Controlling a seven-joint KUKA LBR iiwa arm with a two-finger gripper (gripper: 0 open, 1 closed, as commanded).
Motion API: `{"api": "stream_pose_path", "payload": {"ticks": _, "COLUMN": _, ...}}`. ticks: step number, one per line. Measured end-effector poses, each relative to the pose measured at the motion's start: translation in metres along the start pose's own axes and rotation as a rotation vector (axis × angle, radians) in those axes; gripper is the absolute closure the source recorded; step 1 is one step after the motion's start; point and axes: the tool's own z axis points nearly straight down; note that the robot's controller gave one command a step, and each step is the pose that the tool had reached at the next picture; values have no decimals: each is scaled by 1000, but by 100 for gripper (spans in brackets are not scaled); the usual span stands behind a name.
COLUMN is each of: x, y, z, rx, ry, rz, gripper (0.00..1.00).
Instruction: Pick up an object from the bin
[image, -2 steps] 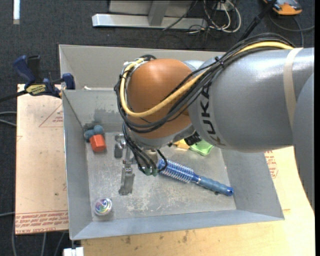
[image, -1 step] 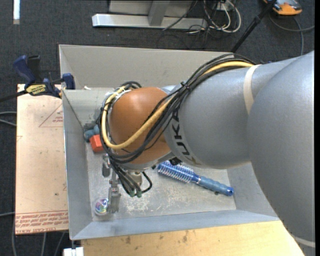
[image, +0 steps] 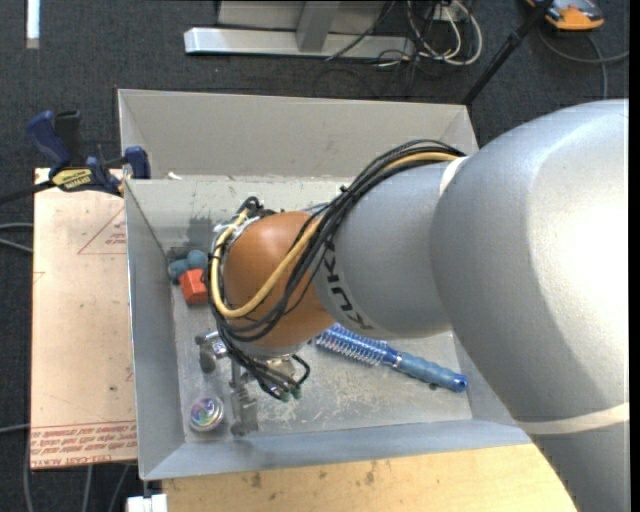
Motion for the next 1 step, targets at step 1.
{"api": "stream_pose_path", "payload": {"ticks": 1, "x": 6, "y": 28, "z": 12, "rx": -1, "ry": -17, "rz": -51, "gripper": 0}}
